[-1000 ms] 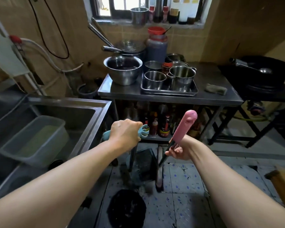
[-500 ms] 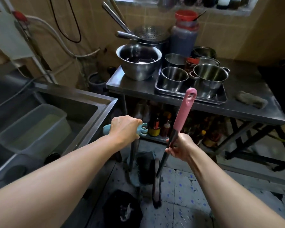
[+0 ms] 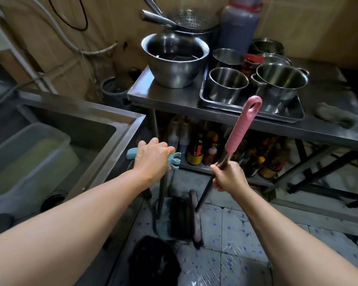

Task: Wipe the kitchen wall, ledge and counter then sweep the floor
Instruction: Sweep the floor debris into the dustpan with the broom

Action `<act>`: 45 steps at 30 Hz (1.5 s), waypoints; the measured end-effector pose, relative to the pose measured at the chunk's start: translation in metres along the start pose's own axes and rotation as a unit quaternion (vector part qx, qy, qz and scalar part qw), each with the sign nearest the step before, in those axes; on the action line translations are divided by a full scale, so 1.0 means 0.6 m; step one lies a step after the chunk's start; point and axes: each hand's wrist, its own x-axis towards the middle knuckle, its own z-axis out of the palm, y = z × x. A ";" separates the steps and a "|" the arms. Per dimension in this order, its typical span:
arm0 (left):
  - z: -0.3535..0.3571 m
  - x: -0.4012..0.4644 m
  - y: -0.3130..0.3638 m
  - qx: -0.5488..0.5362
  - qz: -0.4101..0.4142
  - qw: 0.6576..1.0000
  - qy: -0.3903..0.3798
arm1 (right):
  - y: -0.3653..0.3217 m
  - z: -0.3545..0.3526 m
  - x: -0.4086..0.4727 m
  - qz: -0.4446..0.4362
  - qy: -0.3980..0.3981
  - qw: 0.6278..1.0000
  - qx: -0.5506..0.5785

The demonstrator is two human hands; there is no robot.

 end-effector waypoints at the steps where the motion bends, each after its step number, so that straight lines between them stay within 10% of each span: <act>1: 0.009 0.004 -0.004 -0.002 0.002 1.000 -0.002 | 0.001 0.005 0.005 -0.011 0.003 1.000 -0.022; 45: 0.170 0.037 -0.072 -0.038 0.082 0.996 0.005 | 0.057 0.139 0.087 -0.043 0.084 0.993 -0.070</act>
